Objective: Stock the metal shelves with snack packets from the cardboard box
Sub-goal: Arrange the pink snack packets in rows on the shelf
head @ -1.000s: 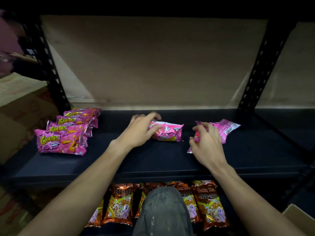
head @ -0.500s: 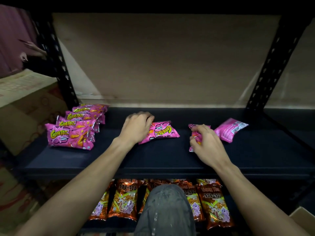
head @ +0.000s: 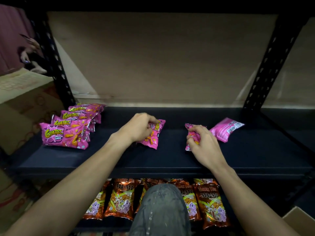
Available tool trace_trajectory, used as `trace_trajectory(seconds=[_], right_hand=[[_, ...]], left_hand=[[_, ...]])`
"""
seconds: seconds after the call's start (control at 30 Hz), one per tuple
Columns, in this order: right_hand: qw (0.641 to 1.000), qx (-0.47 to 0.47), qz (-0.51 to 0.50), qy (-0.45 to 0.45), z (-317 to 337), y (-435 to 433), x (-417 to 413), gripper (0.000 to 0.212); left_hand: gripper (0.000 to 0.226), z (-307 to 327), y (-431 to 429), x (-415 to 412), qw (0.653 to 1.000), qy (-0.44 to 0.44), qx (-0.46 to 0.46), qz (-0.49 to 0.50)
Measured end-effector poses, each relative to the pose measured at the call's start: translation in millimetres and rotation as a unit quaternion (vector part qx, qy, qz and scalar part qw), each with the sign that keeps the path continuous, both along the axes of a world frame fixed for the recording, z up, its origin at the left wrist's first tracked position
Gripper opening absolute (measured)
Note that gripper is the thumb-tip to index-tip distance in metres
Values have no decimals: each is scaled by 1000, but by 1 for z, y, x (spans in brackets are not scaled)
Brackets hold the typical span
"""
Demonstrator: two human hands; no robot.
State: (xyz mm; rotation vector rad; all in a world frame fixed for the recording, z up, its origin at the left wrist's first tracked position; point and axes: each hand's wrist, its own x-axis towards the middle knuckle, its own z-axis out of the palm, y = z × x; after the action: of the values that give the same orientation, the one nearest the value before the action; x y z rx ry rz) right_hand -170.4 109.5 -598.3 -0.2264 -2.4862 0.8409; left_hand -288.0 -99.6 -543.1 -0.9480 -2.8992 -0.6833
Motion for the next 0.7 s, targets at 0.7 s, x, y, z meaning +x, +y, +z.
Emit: trace_trajectory(seconds=[0.7], right_hand=[[1000,-12,1,16,-5,3,-2,25]], left_hand=[[40,-46,2,14,975,215,-44,-42]])
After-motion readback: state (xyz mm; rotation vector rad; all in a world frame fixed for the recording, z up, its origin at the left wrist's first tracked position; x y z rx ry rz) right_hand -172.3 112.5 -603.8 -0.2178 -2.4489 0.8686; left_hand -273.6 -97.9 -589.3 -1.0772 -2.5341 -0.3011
